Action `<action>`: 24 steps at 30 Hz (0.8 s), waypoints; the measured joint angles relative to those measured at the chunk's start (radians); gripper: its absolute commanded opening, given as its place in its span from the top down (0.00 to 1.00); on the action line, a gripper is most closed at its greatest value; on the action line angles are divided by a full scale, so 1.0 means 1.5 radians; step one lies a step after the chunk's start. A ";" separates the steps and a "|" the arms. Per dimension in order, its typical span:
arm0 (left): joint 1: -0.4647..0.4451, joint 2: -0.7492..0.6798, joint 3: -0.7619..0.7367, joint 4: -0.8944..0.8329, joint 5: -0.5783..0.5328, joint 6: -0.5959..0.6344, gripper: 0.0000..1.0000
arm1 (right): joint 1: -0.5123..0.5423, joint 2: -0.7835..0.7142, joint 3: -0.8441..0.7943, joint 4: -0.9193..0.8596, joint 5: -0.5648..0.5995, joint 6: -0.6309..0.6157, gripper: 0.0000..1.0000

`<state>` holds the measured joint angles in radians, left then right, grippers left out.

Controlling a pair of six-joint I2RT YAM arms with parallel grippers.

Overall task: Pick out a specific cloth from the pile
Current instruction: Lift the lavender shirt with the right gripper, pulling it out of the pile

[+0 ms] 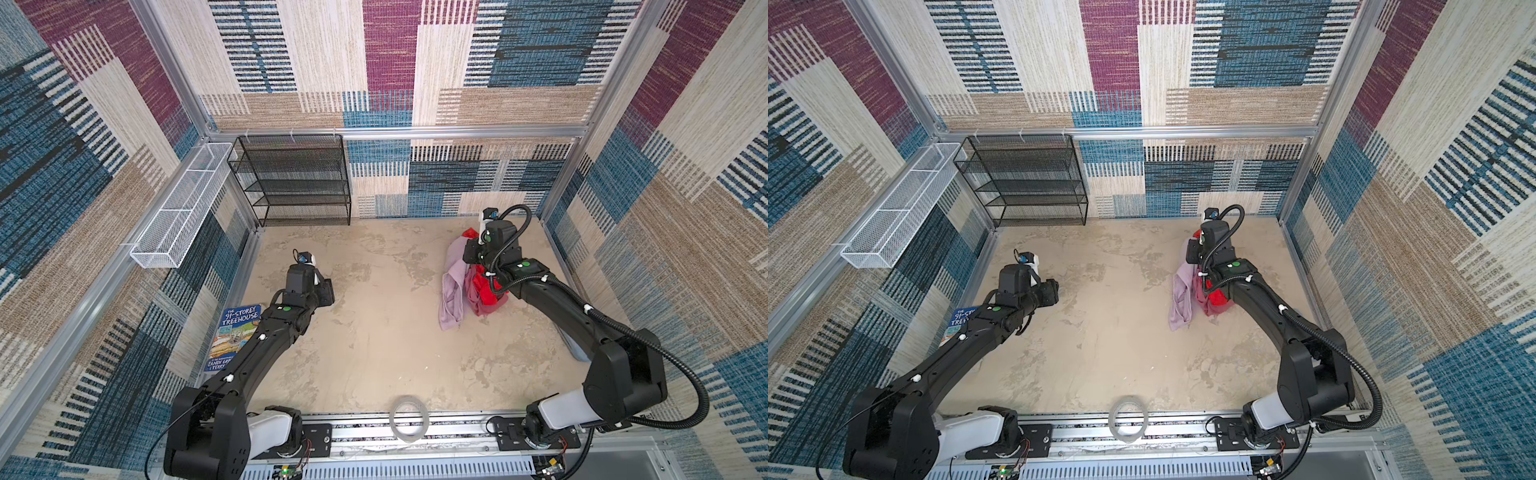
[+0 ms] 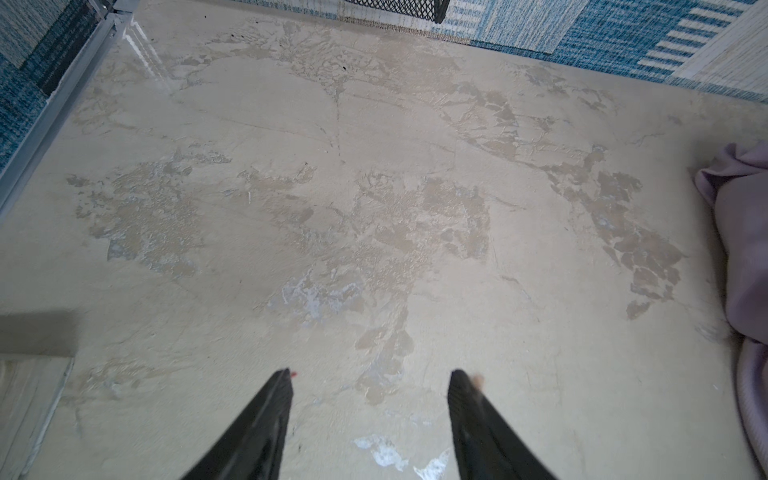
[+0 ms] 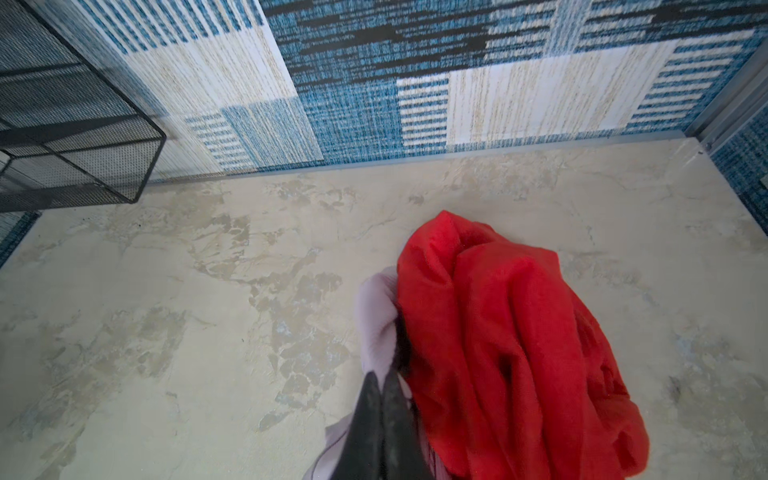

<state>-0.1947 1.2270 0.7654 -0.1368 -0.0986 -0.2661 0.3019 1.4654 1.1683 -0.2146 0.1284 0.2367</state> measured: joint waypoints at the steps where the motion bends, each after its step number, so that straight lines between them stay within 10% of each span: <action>1: 0.000 -0.001 0.000 -0.001 0.000 0.000 0.37 | -0.003 -0.003 0.005 0.000 -0.007 0.000 1.00; 24: 0.000 -0.012 0.068 -0.039 0.003 -0.007 0.37 | -0.048 0.037 0.220 -0.038 -0.100 -0.010 1.00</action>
<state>-0.1947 1.2091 0.8680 -0.1955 -0.0937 -0.2764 0.2295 1.5211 1.4979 -0.2718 -0.0219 0.2222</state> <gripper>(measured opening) 0.629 0.049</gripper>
